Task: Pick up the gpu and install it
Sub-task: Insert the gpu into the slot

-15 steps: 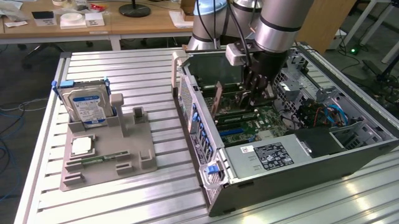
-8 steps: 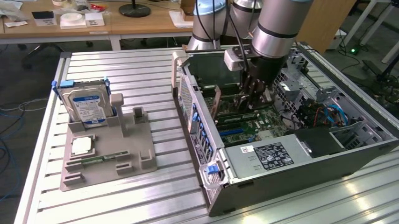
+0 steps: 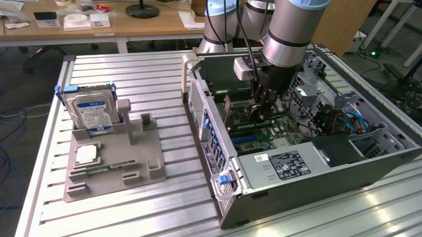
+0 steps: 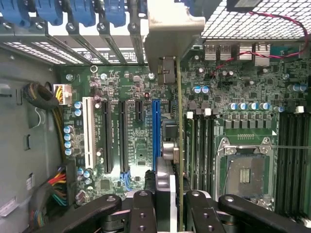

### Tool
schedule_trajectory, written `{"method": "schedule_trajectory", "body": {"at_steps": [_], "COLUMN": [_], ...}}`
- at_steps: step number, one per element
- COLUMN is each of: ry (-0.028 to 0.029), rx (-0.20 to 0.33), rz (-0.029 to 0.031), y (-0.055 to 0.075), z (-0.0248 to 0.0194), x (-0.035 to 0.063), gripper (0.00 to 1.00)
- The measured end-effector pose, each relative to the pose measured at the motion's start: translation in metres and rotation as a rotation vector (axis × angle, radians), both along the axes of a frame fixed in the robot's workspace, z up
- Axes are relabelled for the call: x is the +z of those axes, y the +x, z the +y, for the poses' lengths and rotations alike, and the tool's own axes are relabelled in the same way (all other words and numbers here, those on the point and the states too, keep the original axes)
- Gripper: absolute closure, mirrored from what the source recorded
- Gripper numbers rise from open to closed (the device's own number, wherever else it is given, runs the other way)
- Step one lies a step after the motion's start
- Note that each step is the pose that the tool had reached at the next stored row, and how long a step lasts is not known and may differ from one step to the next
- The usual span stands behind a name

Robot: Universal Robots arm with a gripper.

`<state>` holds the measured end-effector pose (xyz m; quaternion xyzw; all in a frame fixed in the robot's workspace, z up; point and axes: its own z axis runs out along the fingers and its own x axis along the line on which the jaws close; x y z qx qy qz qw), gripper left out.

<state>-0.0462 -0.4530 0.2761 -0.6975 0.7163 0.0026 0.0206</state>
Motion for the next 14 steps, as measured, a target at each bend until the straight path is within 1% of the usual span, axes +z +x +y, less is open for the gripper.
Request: {"method": "schedule_trajectory", "body": {"at_steps": [3,6,11,14], "ry": [0.0,-0.0001,0.0001,0.0], "rx": [0.0,0.0,0.0,0.0], "rz": [0.0,0.0,0.0003,0.0003], "y": [-0.001,-0.004,-0.005,-0.006], "z": [-0.002,-0.0024,-0.0043,-0.0046], "x": [-0.0018,-0.0051,-0.0135,-0.0186], "gripper": [0.72,0.72,0.72,0.72]}}
